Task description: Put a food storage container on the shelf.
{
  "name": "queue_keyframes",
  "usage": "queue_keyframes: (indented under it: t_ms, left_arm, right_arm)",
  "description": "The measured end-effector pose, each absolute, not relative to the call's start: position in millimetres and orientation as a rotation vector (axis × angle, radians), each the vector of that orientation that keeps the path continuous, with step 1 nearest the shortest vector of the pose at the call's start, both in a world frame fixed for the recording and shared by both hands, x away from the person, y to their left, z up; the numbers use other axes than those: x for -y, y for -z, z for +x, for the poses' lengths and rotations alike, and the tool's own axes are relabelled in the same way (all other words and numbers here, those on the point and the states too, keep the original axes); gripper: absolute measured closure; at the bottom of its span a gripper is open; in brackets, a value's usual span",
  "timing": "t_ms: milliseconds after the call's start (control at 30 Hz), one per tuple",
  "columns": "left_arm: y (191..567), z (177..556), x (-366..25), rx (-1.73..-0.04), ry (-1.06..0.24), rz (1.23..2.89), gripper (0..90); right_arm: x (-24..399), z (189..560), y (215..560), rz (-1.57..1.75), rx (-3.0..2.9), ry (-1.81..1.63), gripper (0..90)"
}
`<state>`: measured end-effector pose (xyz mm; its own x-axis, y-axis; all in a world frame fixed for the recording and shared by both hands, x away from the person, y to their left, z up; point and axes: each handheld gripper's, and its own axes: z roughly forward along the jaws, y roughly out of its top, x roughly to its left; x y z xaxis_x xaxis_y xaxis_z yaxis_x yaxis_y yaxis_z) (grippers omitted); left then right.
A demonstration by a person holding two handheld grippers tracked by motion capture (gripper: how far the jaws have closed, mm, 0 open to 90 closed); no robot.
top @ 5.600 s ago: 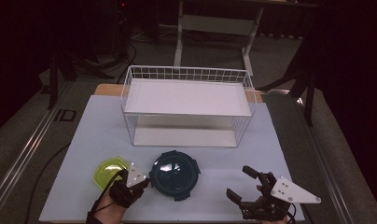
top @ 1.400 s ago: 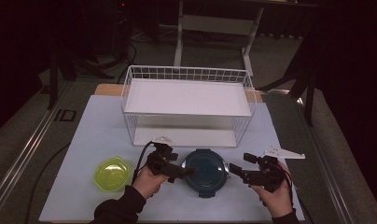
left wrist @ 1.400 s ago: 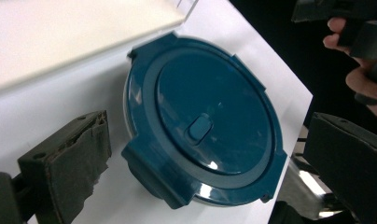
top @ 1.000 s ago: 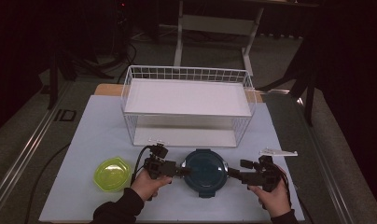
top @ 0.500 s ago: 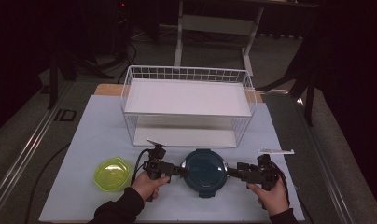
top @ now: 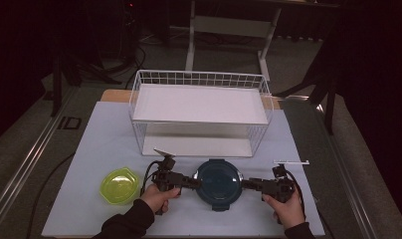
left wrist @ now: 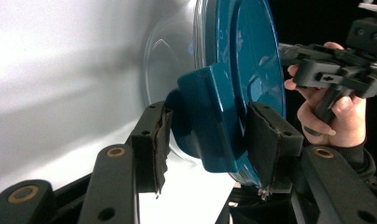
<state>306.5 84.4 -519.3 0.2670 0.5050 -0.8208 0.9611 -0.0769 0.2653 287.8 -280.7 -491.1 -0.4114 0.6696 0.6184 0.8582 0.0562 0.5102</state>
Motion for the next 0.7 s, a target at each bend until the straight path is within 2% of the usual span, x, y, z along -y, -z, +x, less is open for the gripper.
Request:
queue_keyframes:
  t_ms: [700]
  left_arm:
    - [509, 297, -78, -1.255, 0.582, 1.790, 51.2]
  right_arm:
    - [282, 292, 507, -1.556, 1.913, 1.188, 50.6]
